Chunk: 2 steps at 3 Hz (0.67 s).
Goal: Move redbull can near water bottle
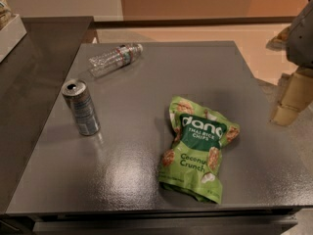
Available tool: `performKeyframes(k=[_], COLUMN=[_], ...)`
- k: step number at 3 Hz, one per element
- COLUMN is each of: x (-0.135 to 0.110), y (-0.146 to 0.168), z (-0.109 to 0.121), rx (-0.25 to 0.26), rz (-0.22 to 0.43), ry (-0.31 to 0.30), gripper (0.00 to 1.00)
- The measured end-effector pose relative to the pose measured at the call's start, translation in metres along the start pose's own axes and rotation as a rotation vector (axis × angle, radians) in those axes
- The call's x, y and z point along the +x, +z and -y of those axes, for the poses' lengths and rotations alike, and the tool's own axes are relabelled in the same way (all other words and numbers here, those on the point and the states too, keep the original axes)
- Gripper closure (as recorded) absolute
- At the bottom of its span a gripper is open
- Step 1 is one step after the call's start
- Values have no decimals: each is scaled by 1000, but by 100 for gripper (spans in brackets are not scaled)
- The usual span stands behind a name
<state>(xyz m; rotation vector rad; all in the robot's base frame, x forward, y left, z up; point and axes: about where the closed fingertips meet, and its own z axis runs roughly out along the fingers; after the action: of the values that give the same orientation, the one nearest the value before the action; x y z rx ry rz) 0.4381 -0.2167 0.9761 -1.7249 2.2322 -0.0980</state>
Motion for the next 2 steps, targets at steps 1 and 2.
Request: performKeyframes(k=[1,2], x=[0,-10], y=[0,2], z=[0,-2], rx=[0,-14], rz=[0,25], ry=[0,-17], gripper=[0,0])
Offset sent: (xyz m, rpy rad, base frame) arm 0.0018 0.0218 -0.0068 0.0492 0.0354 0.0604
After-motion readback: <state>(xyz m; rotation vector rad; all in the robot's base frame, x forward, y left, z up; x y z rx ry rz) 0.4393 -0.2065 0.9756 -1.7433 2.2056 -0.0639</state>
